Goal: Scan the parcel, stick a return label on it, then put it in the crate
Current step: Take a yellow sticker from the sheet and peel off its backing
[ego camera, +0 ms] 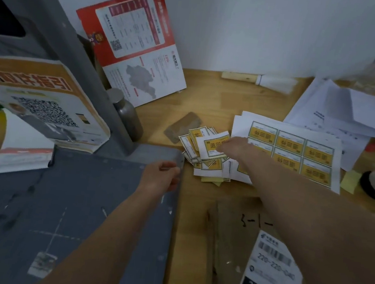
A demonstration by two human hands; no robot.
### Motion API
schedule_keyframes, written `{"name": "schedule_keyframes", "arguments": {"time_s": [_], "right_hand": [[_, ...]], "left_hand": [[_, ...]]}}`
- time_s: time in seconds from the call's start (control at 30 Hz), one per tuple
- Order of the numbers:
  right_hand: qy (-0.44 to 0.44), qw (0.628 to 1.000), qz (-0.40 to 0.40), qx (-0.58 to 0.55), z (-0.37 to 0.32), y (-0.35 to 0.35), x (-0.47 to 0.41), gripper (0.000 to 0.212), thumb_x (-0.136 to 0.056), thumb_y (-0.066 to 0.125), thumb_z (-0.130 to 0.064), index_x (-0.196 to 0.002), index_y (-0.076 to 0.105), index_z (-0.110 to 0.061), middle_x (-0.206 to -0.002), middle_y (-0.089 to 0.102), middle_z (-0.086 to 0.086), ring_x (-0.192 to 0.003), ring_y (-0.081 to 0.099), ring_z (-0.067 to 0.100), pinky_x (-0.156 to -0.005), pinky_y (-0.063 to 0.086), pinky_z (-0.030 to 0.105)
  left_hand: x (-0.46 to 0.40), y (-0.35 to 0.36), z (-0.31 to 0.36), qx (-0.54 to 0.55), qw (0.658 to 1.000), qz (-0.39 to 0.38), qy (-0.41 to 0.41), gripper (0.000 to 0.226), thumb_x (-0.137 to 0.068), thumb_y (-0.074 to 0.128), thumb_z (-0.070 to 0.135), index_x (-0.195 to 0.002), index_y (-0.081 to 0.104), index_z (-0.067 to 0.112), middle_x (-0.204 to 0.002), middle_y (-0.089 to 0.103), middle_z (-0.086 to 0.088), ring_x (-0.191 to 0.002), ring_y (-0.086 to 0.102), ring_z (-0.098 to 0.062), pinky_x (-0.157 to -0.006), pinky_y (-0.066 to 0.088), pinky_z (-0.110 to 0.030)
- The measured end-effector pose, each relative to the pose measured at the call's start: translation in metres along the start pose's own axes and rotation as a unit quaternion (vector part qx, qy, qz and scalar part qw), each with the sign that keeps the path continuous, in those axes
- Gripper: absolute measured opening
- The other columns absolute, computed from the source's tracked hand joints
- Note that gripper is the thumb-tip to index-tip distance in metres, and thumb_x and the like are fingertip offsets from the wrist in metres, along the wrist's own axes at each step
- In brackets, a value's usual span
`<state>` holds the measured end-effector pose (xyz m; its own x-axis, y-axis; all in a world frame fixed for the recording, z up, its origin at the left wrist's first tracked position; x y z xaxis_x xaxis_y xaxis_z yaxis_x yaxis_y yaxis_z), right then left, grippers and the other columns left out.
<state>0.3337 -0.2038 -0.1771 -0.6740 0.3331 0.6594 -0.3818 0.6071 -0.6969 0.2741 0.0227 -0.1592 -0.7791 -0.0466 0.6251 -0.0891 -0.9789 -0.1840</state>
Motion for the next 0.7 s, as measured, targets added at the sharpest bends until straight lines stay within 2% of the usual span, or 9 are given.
{"name": "schedule_keyframes", "arguments": {"time_s": [0.07,0.13,0.2,0.27,0.33,0.43,0.5,0.6,0.7], "right_hand": [[0.005,0.998,0.021,0.063,-0.003,0.004,-0.008,0.064,-0.087,0.05,-0.041,-0.141,0.04,-0.009,-0.148,0.031,0.015,-0.136,0.03,0.036,-0.111,0.029,0.04],[0.005,0.997,0.022,0.078,-0.003,0.008,-0.012,0.06,-0.089,0.047,-0.036,-0.139,0.039,-0.003,-0.145,0.031,0.015,-0.137,0.026,0.038,-0.111,0.025,0.041],[-0.009,0.997,0.021,0.068,-0.003,0.008,-0.013,0.042,-0.089,0.044,-0.032,-0.116,0.051,0.0,-0.126,0.039,0.016,-0.127,0.037,0.036,-0.105,0.03,0.038],[-0.025,0.998,0.025,0.052,-0.003,0.008,-0.012,0.031,-0.088,0.045,-0.034,-0.081,0.045,-0.004,-0.1,0.039,0.011,-0.104,0.042,0.03,-0.088,0.033,0.035],[-0.048,0.998,0.028,0.021,-0.004,0.004,-0.005,0.031,-0.088,0.048,-0.036,-0.079,0.044,-0.006,-0.09,0.043,0.008,-0.093,0.041,0.027,-0.079,0.03,0.034],[-0.074,0.988,0.072,-0.112,-0.002,-0.012,0.012,0.027,-0.09,0.055,-0.018,-0.098,0.064,0.006,-0.101,0.065,0.012,-0.102,0.06,0.033,-0.085,0.047,0.038],[-0.044,0.959,0.133,-0.248,0.01,-0.03,0.03,0.026,-0.086,0.059,-0.005,-0.108,0.068,0.007,-0.101,0.069,0.019,-0.093,0.065,0.032,-0.084,0.054,0.037],[-0.05,0.898,0.14,-0.413,0.02,-0.042,0.069,0.015,-0.078,0.065,0.008,-0.087,0.074,0.0,-0.087,0.068,0.014,-0.082,0.064,0.025,-0.083,0.056,0.036],[-0.086,0.863,0.118,-0.484,0.023,-0.051,0.116,0.02,-0.075,0.065,0.015,-0.074,0.072,-0.003,-0.091,0.069,0.016,-0.083,0.063,0.027,-0.079,0.055,0.034]], "left_hand": [[-0.001,-0.003,-0.004,0.002,1.0,-0.002,-0.003,0.024,-0.093,0.059,0.008,-0.116,0.06,0.004,-0.089,0.063,-0.007,-0.072,0.06,-0.014,-0.073,0.056,-0.028],[-0.001,-0.005,-0.007,0.001,1.0,-0.006,-0.006,0.023,-0.093,0.059,0.008,-0.115,0.061,0.003,-0.091,0.063,-0.008,-0.071,0.06,-0.014,-0.068,0.055,-0.025],[0.0,-0.006,-0.011,-0.002,1.0,-0.01,-0.01,0.022,-0.093,0.058,0.008,-0.114,0.061,0.003,-0.094,0.063,-0.01,-0.071,0.06,-0.014,-0.067,0.054,-0.024],[0.002,-0.006,-0.015,-0.004,1.0,-0.013,-0.015,0.021,-0.093,0.059,0.008,-0.113,0.062,0.003,-0.094,0.064,-0.01,-0.07,0.06,-0.014,-0.069,0.054,-0.025],[0.005,-0.005,-0.016,-0.006,1.0,-0.016,-0.021,0.02,-0.092,0.059,0.009,-0.111,0.062,0.004,-0.091,0.064,-0.009,-0.071,0.06,-0.014,-0.071,0.054,-0.026],[0.012,-0.003,-0.014,-0.006,0.999,-0.02,-0.025,0.021,-0.091,0.061,0.009,-0.112,0.063,0.004,-0.094,0.065,-0.01,-0.072,0.061,-0.016,-0.076,0.055,-0.03],[0.017,-0.001,-0.01,-0.01,0.999,-0.022,-0.024,0.025,-0.09,0.063,0.009,-0.115,0.062,0.002,-0.095,0.064,-0.011,-0.074,0.061,-0.016,-0.082,0.056,-0.036],[0.031,0.003,-0.001,-0.002,1.0,-0.021,-0.009,0.037,-0.087,0.067,0.009,-0.122,0.059,0.0,-0.097,0.063,-0.01,-0.079,0.061,-0.017,-0.084,0.056,-0.037],[0.052,0.013,0.012,0.03,0.999,-0.039,0.013,0.058,-0.081,0.075,0.021,-0.132,0.052,0.003,-0.119,0.062,-0.01,-0.1,0.064,-0.02,-0.089,0.055,-0.034]]}}
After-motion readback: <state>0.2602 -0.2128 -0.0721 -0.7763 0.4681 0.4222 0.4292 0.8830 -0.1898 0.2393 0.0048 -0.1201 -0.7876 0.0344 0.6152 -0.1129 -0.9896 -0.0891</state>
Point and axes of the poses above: each hand's wrist, its own x-axis away from the middle knuckle, its own y-axis out of the palm, z = x × y, the point moved 7 cm from there along -x, towards the middle knuckle
